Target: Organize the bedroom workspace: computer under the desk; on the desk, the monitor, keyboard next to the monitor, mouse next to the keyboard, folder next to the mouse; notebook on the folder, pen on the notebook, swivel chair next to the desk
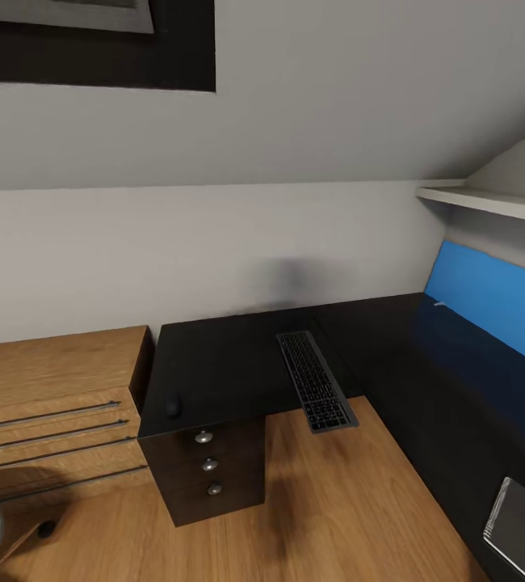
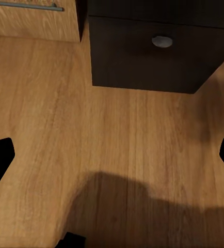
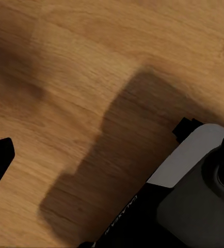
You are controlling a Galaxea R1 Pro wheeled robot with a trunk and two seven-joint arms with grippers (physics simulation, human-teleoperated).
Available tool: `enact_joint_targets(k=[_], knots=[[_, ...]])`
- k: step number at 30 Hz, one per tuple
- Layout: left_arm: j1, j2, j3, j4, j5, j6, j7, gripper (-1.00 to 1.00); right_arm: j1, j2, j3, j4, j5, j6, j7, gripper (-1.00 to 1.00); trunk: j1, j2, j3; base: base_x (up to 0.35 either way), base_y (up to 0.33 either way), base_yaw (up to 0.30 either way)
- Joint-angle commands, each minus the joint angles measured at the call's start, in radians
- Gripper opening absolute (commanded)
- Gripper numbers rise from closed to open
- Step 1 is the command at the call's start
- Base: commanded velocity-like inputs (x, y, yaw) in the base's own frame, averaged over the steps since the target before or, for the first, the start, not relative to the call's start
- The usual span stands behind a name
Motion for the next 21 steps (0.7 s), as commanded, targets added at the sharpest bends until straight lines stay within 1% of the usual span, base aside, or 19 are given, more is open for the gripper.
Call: enact_joint_targets(k=[1, 7, 11, 16, 21], knots=[[-0.001, 0.001, -0.009, 0.0, 0.002, -0.003, 0.01, 1.0, 0.0, 0.001, 0.007, 0.0, 0.001, -0.003, -0.003, 1.0, -0.004, 0.006, 0.002, 0.0, 0.0, 0.0], [-0.001, 0.0, -0.009, 0.0, 0.001, -0.004, 0.01, 1.0, 0.0, 0.0, 0.053, 0.0, 0.035, -0.003, -0.003, 1.0, -0.027, 0.048, 0.021, 0.0, 0.0, 0.0], [-0.001, -0.001, -0.009, 0.0, 0.001, -0.004, 0.01, 1.0, 0.0, 0.001, 0.077, 0.0, 0.048, -0.004, -0.003, 1.0, -0.042, 0.076, 0.033, 0.0, 0.0, 0.0], [-0.001, -0.001, -0.009, 0.0, 0.001, -0.004, 0.01, 1.0, -0.001, 0.002, 0.091, 0.0, 0.055, -0.004, -0.003, 1.0, -0.061, 0.111, 0.049, 0.0, 0.0, 0.0], [-0.001, -0.001, -0.009, 0.0, 0.001, -0.004, 0.01, 1.0, -0.001, 0.011, 0.096, 0.0, 0.058, -0.004, -0.003, 1.0, -0.08, 0.146, 0.065, 0.0, 0.0, 0.0]])
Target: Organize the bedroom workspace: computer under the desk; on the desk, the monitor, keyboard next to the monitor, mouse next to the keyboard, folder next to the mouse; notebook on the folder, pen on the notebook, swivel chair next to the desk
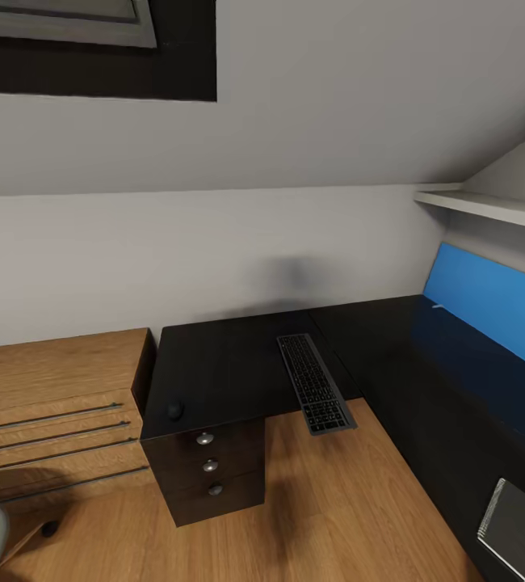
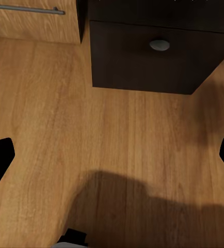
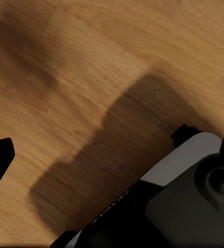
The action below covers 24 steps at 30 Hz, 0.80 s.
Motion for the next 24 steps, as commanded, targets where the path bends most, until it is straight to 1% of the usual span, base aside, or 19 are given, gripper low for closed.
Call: enact_joint_targets(k=[1, 22, 24], knots=[[-0.001, 0.0, -0.009, 0.0, 0.002, -0.003, 0.01, 1.0, 0.0, 0.003, 0.011, -0.001, -0.007, -0.005, -0.005, 1.0, -0.004, 0.006, 0.002, 0.0, 0.0, 0.0], [-0.001, -0.002, -0.01, 0.0, -0.001, -0.003, 0.007, 1.0, 0.0, 0.006, 0.016, -0.001, -0.003, -0.006, -0.003, 1.0, -0.084, 0.153, 0.068, 0.0, 0.0, 0.0], [-0.001, -0.002, -0.01, 0.0, -0.001, -0.003, 0.007, 1.0, -0.001, 0.006, 0.016, -0.001, -0.003, -0.006, -0.002, 1.0, -0.084, 0.153, 0.068, 0.0, 0.0, 0.0]])
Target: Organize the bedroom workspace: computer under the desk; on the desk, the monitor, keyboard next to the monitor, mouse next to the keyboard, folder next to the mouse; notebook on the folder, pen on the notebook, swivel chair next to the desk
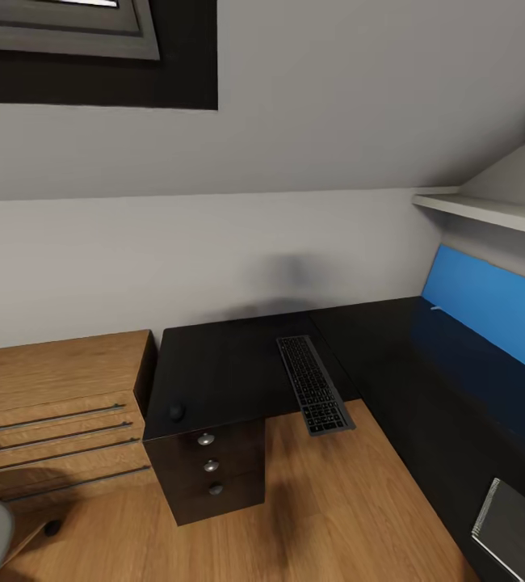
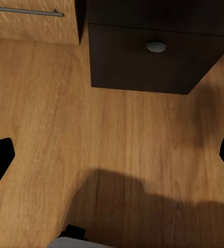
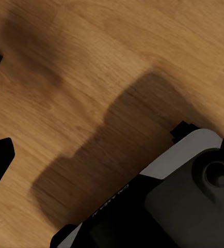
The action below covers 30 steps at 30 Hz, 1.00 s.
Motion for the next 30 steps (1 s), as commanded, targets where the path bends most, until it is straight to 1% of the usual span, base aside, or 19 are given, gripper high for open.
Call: enact_joint_targets(k=[1, 14, 19, 25, 30], knots=[[-0.001, 0.001, -0.009, 0.0, 0.001, -0.003, 0.01, 1.0, -0.001, 0.0, 0.009, -0.001, -0.009, -0.004, -0.005, 1.0, 0.0, -0.002, -0.002, 0.0, 0.0, 0.0], [-0.001, 0.0, -0.013, 0.0, -0.005, -0.003, 0.008, 1.0, 0.0, 0.003, 0.009, -0.001, -0.009, -0.004, -0.006, 1.0, 0.0, -0.002, -0.002, 0.0, 0.0, 0.0], [-0.001, -0.002, -0.018, 0.0, -0.007, -0.005, 0.007, 1.0, 0.0, 0.003, 0.02, -0.003, 0.002, -0.02, -0.005, 1.0, 0.0, -0.002, -0.002, 0.0, 0.0, 0.0], [-0.001, -0.002, -0.019, 0.0, -0.008, -0.006, 0.007, 1.0, -0.001, 0.003, 0.055, -0.002, 0.03, -0.051, -0.005, 1.0, 0.0, -0.002, -0.002, 0.0, 0.0, 0.0], [-0.001, -0.003, -0.019, 0.0, -0.008, -0.006, 0.008, 1.0, -0.001, 0.004, 0.11, 0.0, 0.073, -0.061, -0.005, 1.0, 0.0, -0.002, -0.002, 0.0, 0.0, 0.0]])
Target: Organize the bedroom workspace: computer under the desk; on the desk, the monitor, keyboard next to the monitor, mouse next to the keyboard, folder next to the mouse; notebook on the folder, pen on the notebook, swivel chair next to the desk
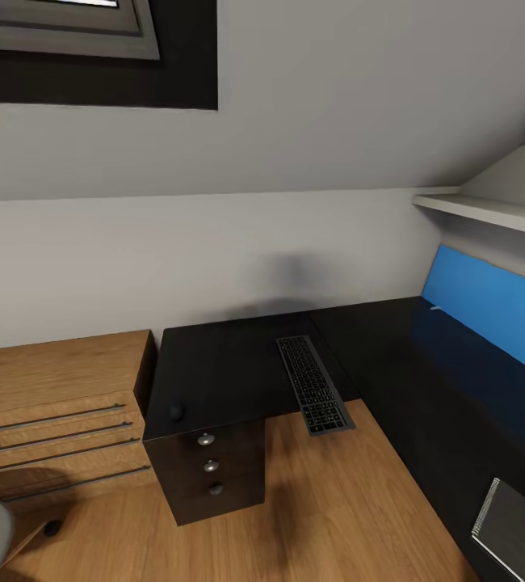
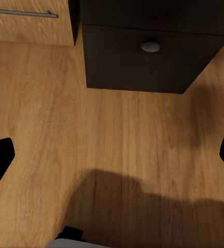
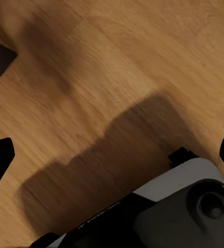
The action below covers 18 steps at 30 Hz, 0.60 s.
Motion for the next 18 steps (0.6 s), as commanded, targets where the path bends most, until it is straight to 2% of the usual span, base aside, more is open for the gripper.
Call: enact_joint_targets(k=[1, 5, 8, 13, 18], knots=[[-0.001, 0.001, -0.009, 0.0, 0.001, -0.003, 0.01, 1.0, 0.0, 0.0, 0.022, 0.0, 0.002, -0.005, -0.006, 1.0, 0.0, -0.002, -0.002, 0.0, 0.0, 0.0], [-0.001, 0.0, -0.009, 0.0, 0.001, -0.003, 0.01, 1.0, 0.0, 0.0, 0.069, 0.002, 0.043, -0.007, -0.007, 1.0, 0.0, -0.002, -0.002, 0.0, 0.0, 0.0], [-0.001, 0.0, -0.009, 0.0, 0.002, -0.003, 0.01, 1.0, 0.0, 0.0, 0.09, 0.005, 0.067, -0.008, -0.007, 1.0, 0.0, -0.002, -0.002, 0.0, 0.0, 0.0], [-0.001, 0.0, -0.009, 0.0, 0.002, -0.002, 0.01, 1.0, 0.0, 0.0, 0.106, 0.024, 0.111, -0.009, -0.006, 1.0, 0.0, -0.002, -0.002, 0.0, 0.0, -0.034], [-0.001, 0.0, -0.009, 0.0, 0.002, -0.002, 0.009, 1.0, 0.0, 0.0, 0.111, 0.035, 0.18, -0.01, -0.007, 1.0, 0.0, -0.002, -0.002, 0.0, 0.0, -0.164]])
